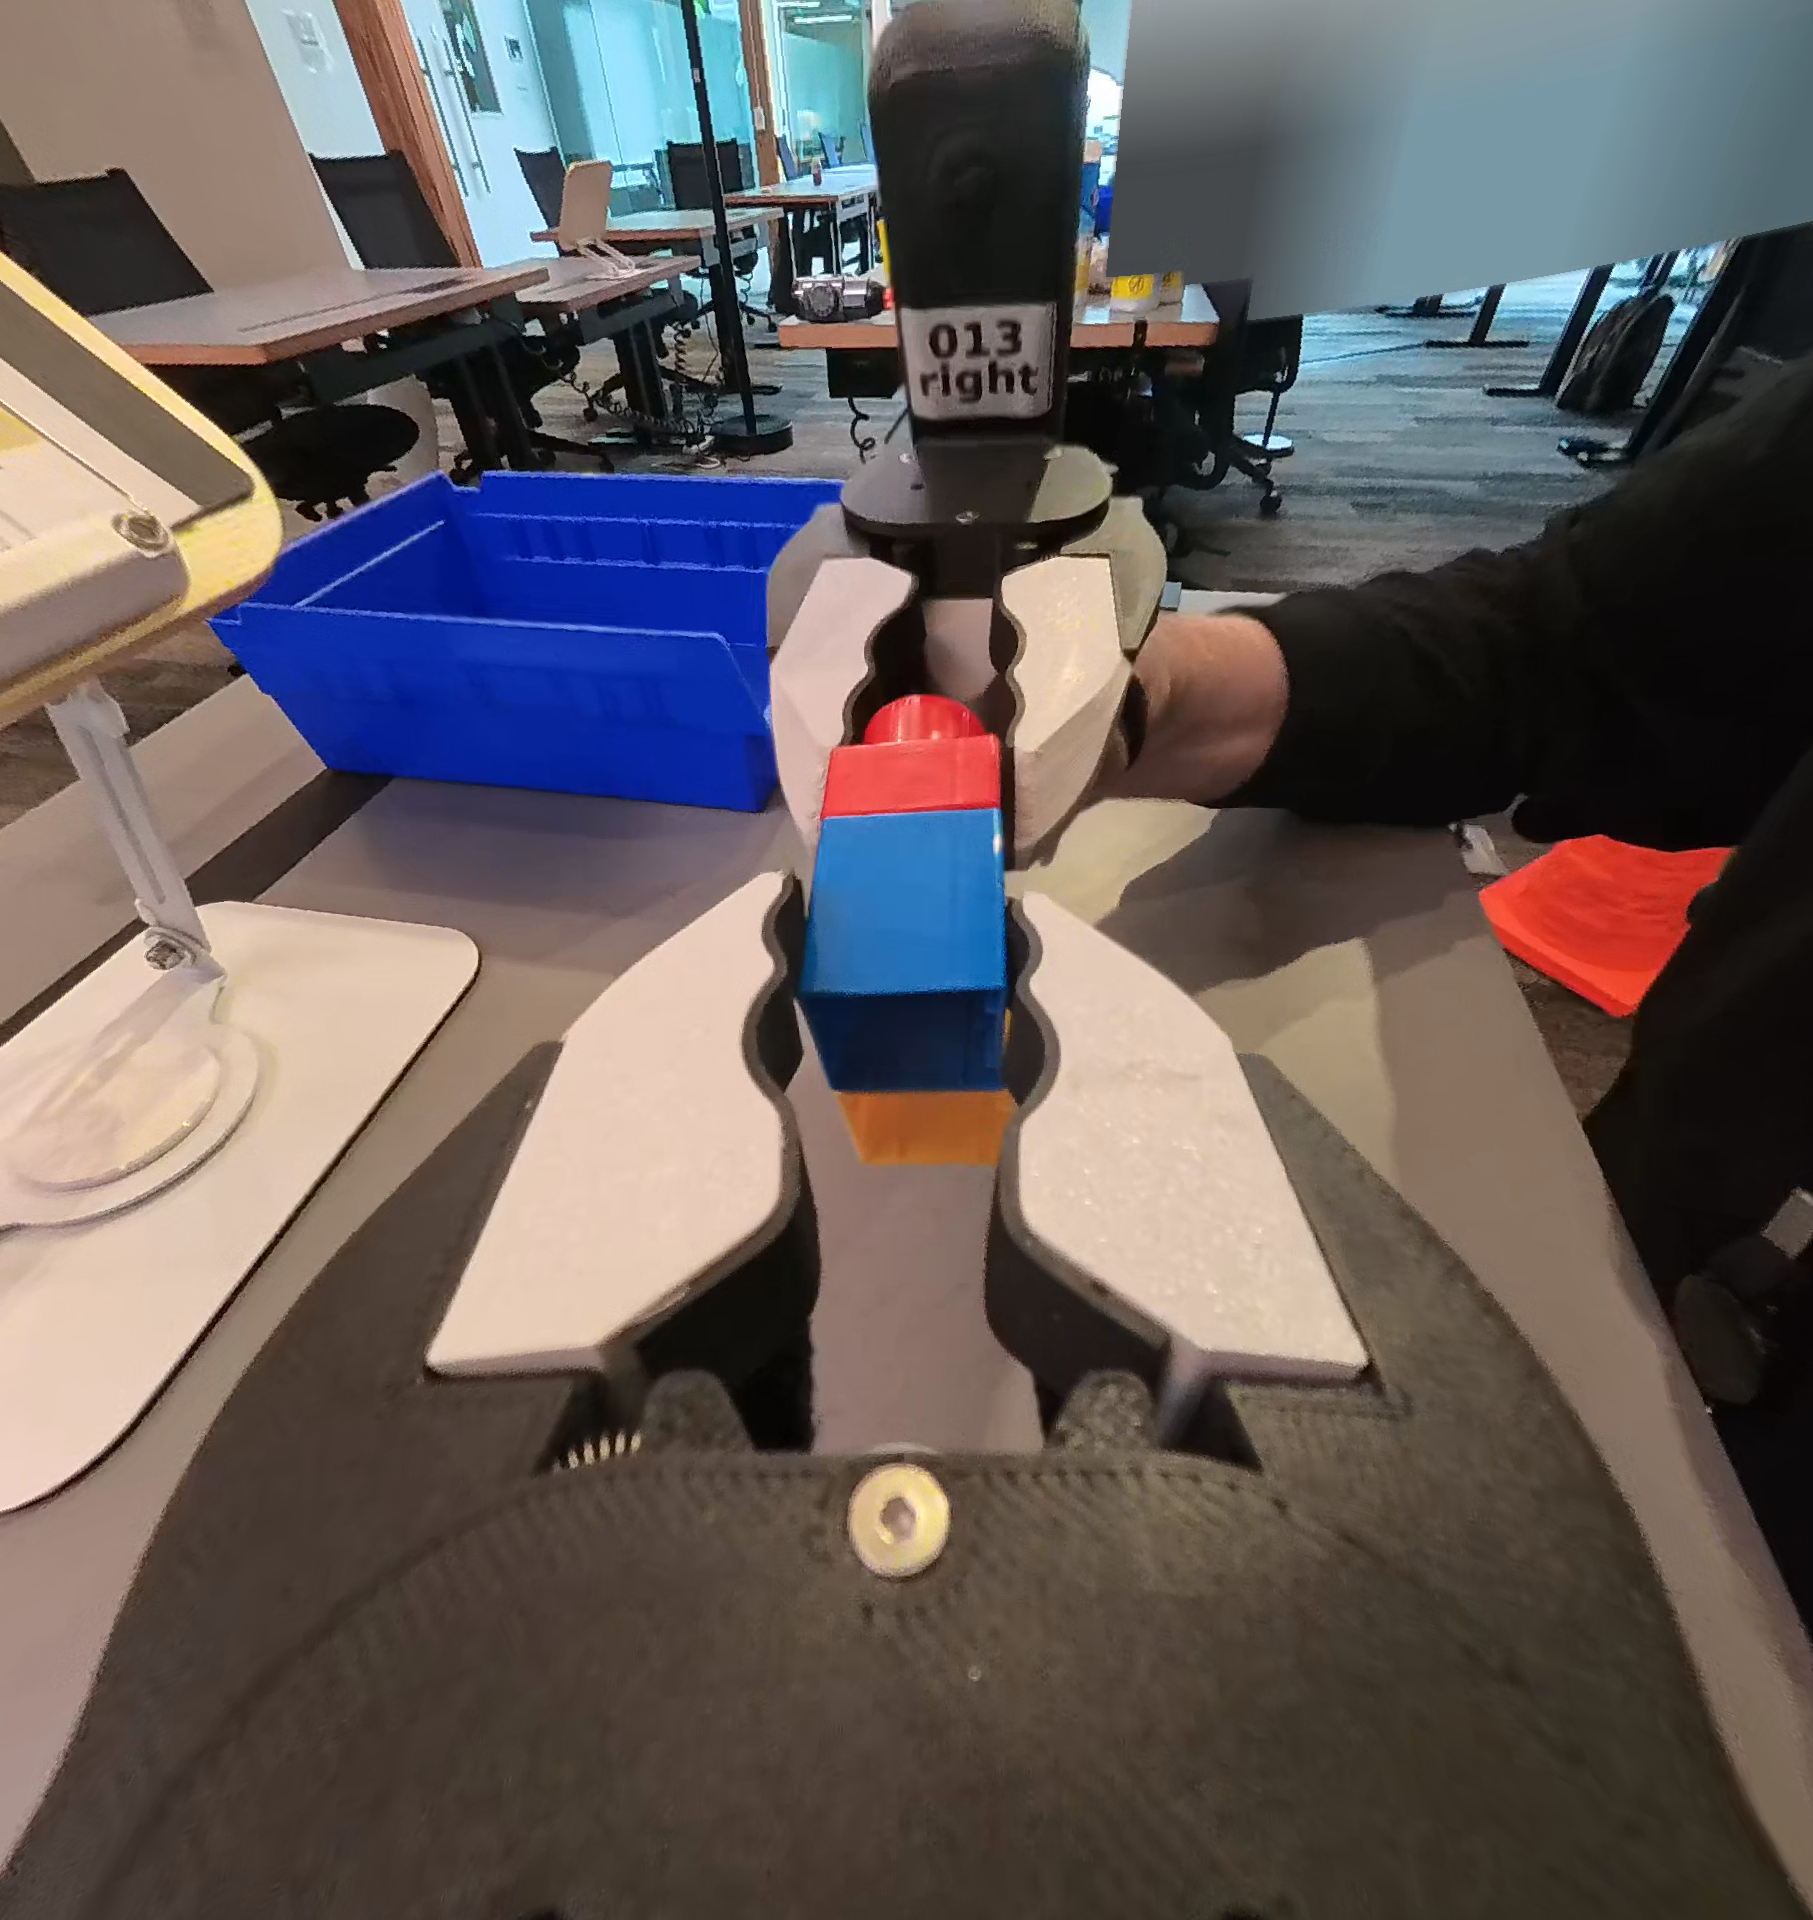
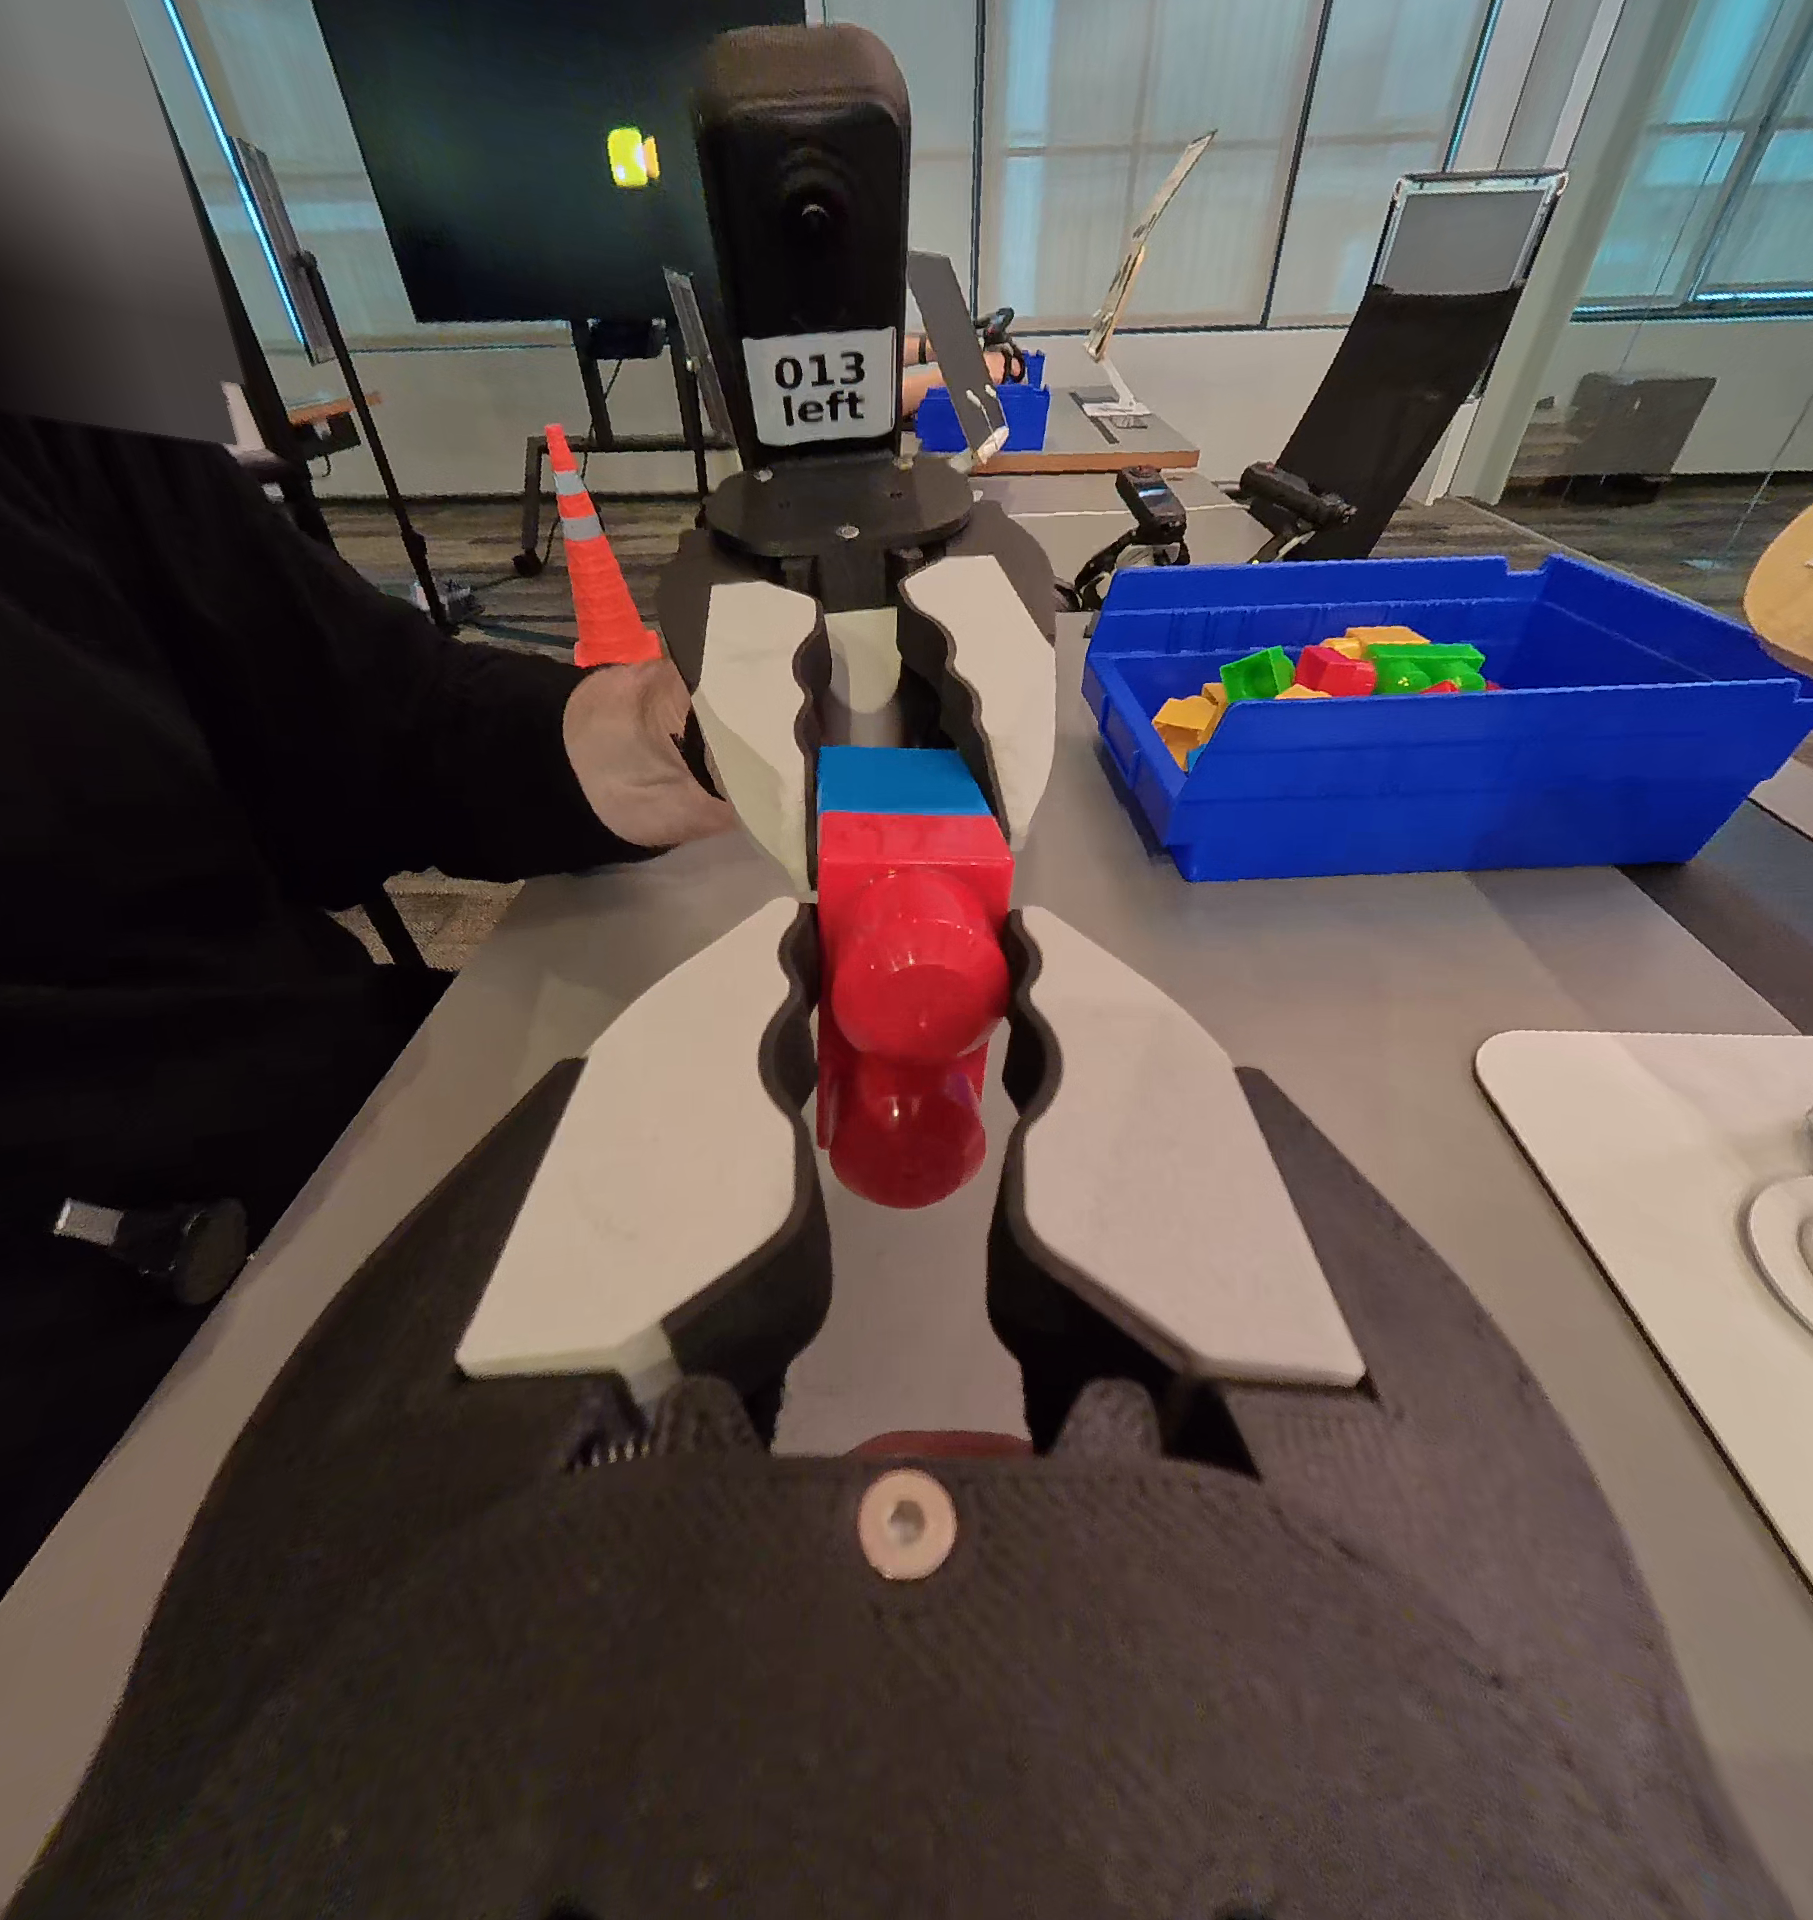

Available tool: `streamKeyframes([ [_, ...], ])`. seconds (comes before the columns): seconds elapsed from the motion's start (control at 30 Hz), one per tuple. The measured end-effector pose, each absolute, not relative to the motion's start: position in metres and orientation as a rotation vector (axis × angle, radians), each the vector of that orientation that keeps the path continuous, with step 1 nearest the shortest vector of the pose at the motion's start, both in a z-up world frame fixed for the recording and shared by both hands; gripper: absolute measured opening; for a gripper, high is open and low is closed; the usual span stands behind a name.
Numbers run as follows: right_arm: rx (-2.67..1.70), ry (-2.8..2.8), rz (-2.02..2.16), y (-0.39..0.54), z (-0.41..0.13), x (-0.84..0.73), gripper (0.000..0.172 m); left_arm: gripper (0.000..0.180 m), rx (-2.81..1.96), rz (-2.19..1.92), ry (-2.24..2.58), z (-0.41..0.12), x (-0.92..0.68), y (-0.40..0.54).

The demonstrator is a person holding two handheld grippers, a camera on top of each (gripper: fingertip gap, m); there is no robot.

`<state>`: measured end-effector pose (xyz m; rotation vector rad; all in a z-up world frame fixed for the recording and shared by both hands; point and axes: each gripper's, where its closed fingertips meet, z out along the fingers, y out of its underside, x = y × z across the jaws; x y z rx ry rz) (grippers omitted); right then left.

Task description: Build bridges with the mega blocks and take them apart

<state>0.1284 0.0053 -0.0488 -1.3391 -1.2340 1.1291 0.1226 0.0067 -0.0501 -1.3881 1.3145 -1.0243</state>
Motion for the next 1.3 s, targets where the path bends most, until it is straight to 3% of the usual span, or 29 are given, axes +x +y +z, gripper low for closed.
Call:
streamKeyframes([
  [0.33,-1.353,-0.981,1.322,0.027,-0.032,0.146,0.034,0.049,-1.451,-1.273,1.215,-0.049,0.128,0.016],
  [0.47,-1.356,-0.951,1.351,0.028,-0.032,0.146,0.034,0.038,-1.473,-1.257,1.197,-0.052,0.13,0.021],
  [0.67,-1.375,-0.909,1.391,0.032,-0.03,0.147,0.034,0.035,-1.487,-1.296,1.138,-0.051,0.132,0.025],
  [0.8,-1.443,-0.954,1.426,0.033,-0.043,0.149,0.052,0.035,-1.467,-1.331,1.058,-0.04,0.128,0.03],
  [0.9,-1.437,-0.986,1.448,0.028,-0.047,0.145,0.033,0.035,-1.487,-1.345,1.055,-0.041,0.129,0.031],
  [1.3,-1.481,-1.033,1.381,0.026,-0.056,0.137,0.033,0.035,-1.468,-1.33,1.042,-0.034,0.128,0.033],
])
